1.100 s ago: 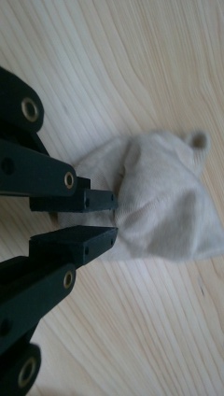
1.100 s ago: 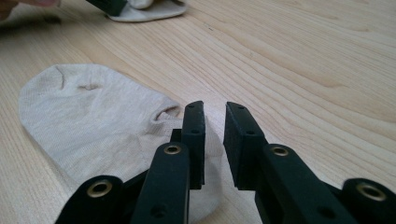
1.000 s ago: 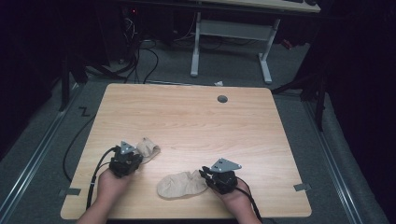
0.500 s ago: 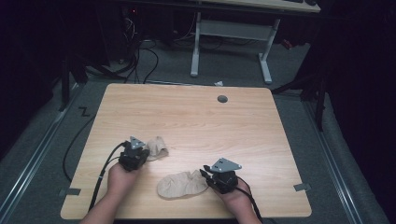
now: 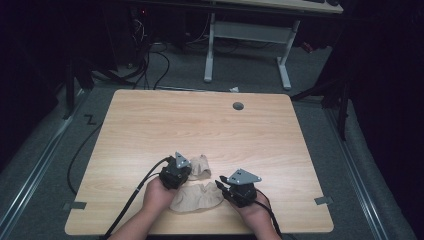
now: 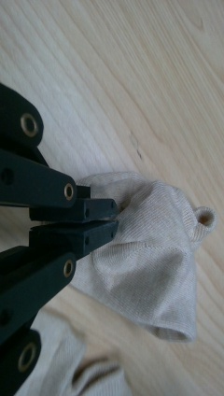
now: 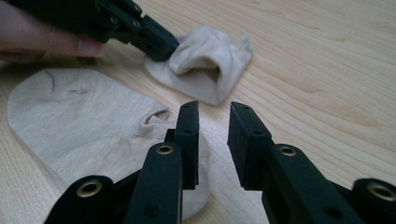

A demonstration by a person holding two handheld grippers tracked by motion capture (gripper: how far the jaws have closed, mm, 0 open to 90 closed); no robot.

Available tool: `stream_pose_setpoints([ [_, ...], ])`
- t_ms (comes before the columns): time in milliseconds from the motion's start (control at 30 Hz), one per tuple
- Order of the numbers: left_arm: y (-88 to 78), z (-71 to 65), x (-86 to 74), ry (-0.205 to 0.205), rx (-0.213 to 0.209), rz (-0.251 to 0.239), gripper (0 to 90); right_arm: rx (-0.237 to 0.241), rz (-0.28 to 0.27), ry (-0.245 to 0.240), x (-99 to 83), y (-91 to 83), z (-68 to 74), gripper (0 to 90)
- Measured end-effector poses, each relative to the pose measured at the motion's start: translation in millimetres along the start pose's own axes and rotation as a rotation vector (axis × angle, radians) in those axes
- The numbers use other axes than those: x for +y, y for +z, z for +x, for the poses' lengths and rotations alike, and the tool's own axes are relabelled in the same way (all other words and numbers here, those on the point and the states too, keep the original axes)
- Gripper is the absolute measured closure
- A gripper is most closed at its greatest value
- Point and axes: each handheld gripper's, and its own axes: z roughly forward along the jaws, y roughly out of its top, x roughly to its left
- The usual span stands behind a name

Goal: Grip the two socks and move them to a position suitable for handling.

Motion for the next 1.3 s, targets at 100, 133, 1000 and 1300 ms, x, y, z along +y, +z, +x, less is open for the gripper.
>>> stream_pose_setpoints([
  [100,-0.1,-6.3,0.3,0.019,-0.001,0.001,86.9,-0.007,0.001,-0.007,-0.3,0.3,0.1,73.5],
  [133,-0.1,-6.3,0.3,0.019,-0.001,0.001,86.7,-0.007,0.001,-0.007,-0.3,0.3,0.1,73.5],
  [1000,-36.1,29.1,-30.1,-0.058,0.004,-0.134,68.0,-0.056,-0.025,-0.04,9.4,2.1,8.4,81.4],
  [1300,-20.7,31.4,-26.5,-0.083,-0.081,-0.096,79.7,-0.016,0.049,-0.102,50.3,35.2,33.6,71.1],
])
